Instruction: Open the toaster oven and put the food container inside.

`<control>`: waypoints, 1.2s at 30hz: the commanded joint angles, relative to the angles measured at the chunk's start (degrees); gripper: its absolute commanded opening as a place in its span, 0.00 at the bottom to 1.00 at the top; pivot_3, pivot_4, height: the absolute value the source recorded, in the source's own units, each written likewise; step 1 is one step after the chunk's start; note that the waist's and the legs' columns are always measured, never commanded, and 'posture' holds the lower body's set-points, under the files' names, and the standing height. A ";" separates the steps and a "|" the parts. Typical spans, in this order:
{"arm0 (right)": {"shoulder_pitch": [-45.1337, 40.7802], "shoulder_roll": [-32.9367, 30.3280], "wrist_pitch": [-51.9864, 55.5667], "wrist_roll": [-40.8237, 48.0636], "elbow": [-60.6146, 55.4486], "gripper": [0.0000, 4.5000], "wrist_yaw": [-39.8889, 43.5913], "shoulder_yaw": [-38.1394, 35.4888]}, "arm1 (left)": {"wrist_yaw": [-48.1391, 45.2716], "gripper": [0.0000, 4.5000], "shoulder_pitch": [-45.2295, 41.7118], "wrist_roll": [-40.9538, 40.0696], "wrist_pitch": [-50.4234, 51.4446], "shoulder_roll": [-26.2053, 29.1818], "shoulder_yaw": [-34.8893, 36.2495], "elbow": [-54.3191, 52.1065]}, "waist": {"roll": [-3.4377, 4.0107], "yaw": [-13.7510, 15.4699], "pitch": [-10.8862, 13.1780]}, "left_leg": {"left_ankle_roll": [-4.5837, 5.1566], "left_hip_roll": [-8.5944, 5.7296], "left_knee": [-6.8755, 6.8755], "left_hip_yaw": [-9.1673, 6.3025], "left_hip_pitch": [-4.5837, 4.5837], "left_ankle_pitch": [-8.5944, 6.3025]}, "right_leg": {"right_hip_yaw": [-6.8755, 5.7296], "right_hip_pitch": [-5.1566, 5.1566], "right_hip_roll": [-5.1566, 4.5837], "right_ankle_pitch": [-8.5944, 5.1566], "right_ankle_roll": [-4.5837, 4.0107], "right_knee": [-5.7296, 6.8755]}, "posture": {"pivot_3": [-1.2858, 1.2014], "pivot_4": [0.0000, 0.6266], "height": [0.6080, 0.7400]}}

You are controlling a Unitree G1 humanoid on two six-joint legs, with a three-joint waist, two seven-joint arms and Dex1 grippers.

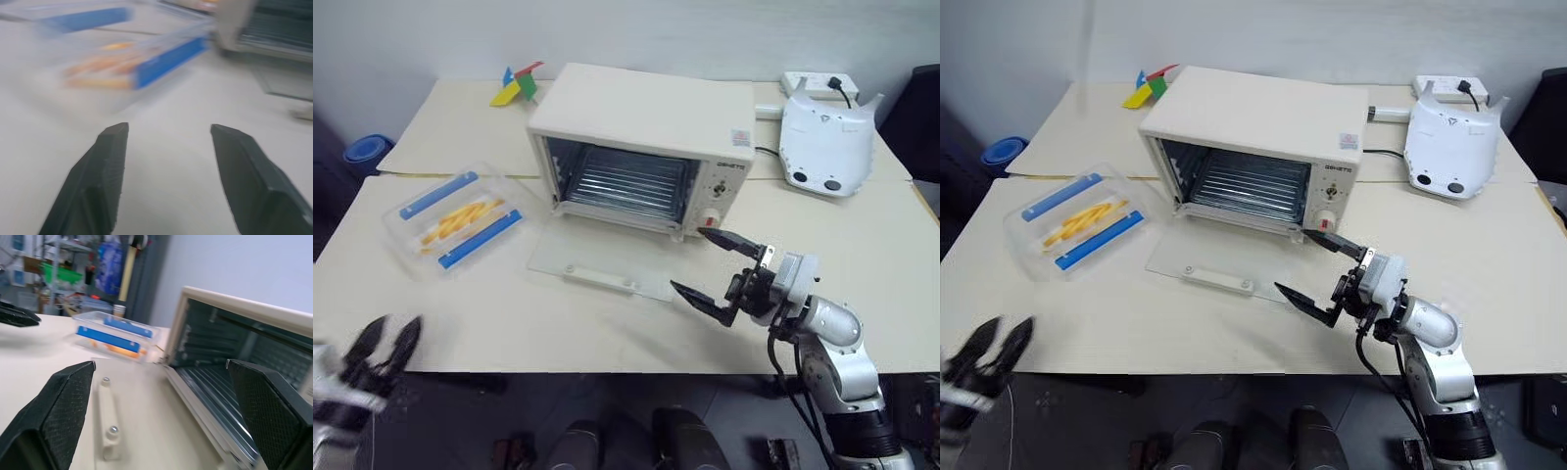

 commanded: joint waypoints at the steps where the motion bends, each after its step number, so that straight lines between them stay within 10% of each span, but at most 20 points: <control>1: -2.04 0.72 -3.39 -0.06 1.59 1.00 2.22 0.57 | 4.69 0.95 1.04 -4.84 0.53 0.32 6.47 -2.02 | -0.01 0.70 0.00 | 0.01 -0.01 0.02 0.01 0.00 0.00 | 0.01 0.02 0.00 0.00 0.00 -0.03 | 0.52 0.24 1.00; 13: -5.68 0.79 -4.83 -0.66 5.87 1.00 5.53 2.11 | 29.78 0.99 -21.96 -14.92 34.31 23.79 1.95 2.29 | 0.03 0.19 0.00 | 0.00 -0.09 -0.06 -0.04 0.05 0.01 | 0.04 -0.04 -0.02 0.00 0.01 0.09 | 0.52 0.24 1.00; 28: -7.03 2.88 -4.57 -2.49 4.60 1.00 3.01 3.85 | 37.71 0.99 -51.39 -3.12 52.74 29.25 -15.46 22.02 | 0.00 -0.92 -0.02 | -0.13 -0.12 -0.03 -0.02 -0.02 0.05 | 0.02 -0.28 -0.02 0.00 0.00 0.33 | 0.52 0.24 1.00; 36: -7.13 3.31 -5.06 -3.19 4.96 1.00 1.47 3.67 | 38.52 0.52 -54.08 1.15 54.08 27.21 -13.01 25.06 | -0.01 -0.90 -0.03 | -0.15 -0.13 0.02 -0.04 -0.07 0.06 | 0.01 -0.30 -0.02 0.00 0.00 0.35 | 0.52 0.24 1.00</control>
